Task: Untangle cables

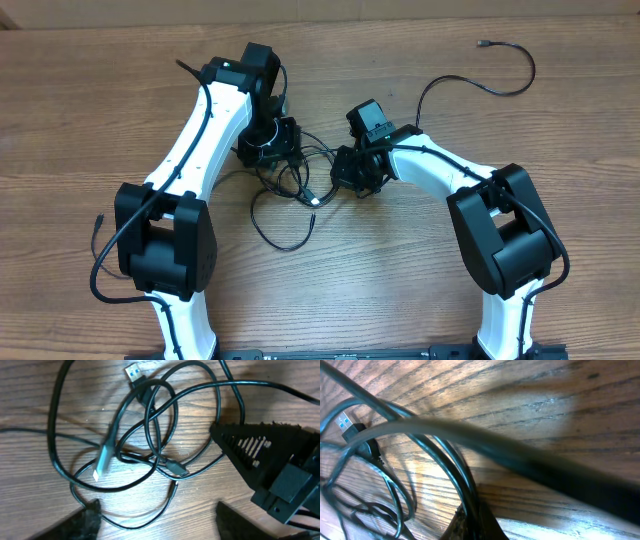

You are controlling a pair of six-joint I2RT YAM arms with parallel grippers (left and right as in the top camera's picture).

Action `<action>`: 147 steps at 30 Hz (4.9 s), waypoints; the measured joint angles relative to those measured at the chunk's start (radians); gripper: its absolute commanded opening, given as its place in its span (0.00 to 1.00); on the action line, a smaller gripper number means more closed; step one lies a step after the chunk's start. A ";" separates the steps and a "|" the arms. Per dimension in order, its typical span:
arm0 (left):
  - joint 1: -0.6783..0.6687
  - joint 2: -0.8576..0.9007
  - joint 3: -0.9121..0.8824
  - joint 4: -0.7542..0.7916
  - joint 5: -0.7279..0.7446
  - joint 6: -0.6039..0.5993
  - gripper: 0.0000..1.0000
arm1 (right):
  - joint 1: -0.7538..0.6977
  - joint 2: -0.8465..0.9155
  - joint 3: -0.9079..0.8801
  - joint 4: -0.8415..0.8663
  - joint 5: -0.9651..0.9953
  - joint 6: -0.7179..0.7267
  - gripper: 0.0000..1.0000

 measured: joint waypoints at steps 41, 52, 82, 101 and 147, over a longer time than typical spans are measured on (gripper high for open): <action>-0.110 0.000 -0.385 0.466 -0.060 -0.320 0.36 | 0.000 0.000 0.000 0.001 0.000 0.000 0.04; -0.119 0.000 -0.396 0.472 -0.075 -0.345 0.04 | 0.000 0.000 0.000 0.000 0.000 0.000 0.04; 0.113 0.007 -0.071 0.096 0.029 -0.070 0.04 | 0.000 0.000 0.001 0.008 0.010 0.000 0.04; 0.118 0.008 -0.225 0.162 -0.013 -0.052 0.37 | -0.001 -0.001 0.171 -0.149 -0.097 -0.110 0.46; 0.118 -0.025 -0.460 0.405 -0.048 -0.102 0.07 | 0.140 0.000 0.171 -0.055 -0.045 -0.010 0.45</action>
